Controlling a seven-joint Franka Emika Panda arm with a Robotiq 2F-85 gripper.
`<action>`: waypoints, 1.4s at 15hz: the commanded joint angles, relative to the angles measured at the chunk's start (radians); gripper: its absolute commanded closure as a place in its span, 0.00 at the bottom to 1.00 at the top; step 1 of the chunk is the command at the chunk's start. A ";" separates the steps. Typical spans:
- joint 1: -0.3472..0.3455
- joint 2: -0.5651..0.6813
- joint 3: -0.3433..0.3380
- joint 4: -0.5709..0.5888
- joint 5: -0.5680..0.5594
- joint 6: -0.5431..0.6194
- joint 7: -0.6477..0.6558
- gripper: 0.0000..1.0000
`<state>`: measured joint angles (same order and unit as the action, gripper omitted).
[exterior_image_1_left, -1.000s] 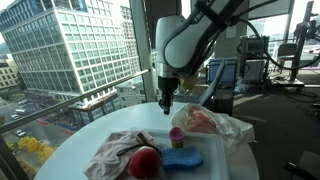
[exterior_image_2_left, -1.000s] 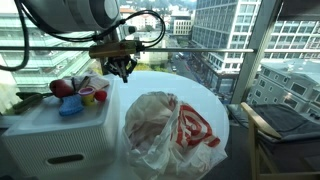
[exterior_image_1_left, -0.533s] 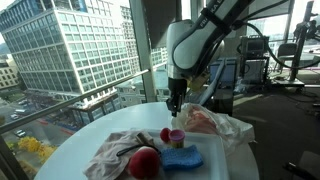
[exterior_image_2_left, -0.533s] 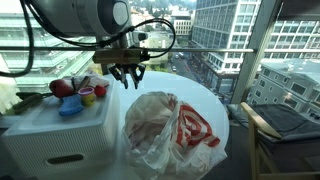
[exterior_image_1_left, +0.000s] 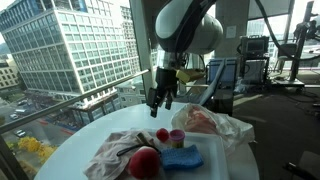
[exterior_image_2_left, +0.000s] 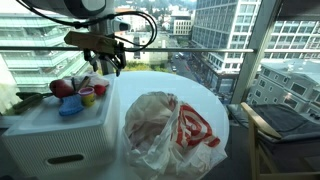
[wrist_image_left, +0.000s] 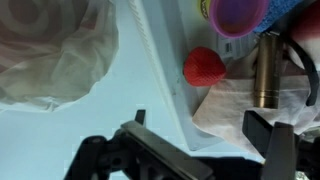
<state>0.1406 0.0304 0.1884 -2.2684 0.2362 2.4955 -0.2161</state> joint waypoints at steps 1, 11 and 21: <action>0.017 -0.013 0.004 -0.011 0.041 -0.066 -0.023 0.00; 0.043 0.048 0.012 -0.022 -0.022 -0.098 -0.061 0.00; 0.040 0.128 0.024 -0.022 -0.131 0.079 -0.085 0.02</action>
<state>0.1822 0.1481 0.2006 -2.2946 0.1339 2.5185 -0.2848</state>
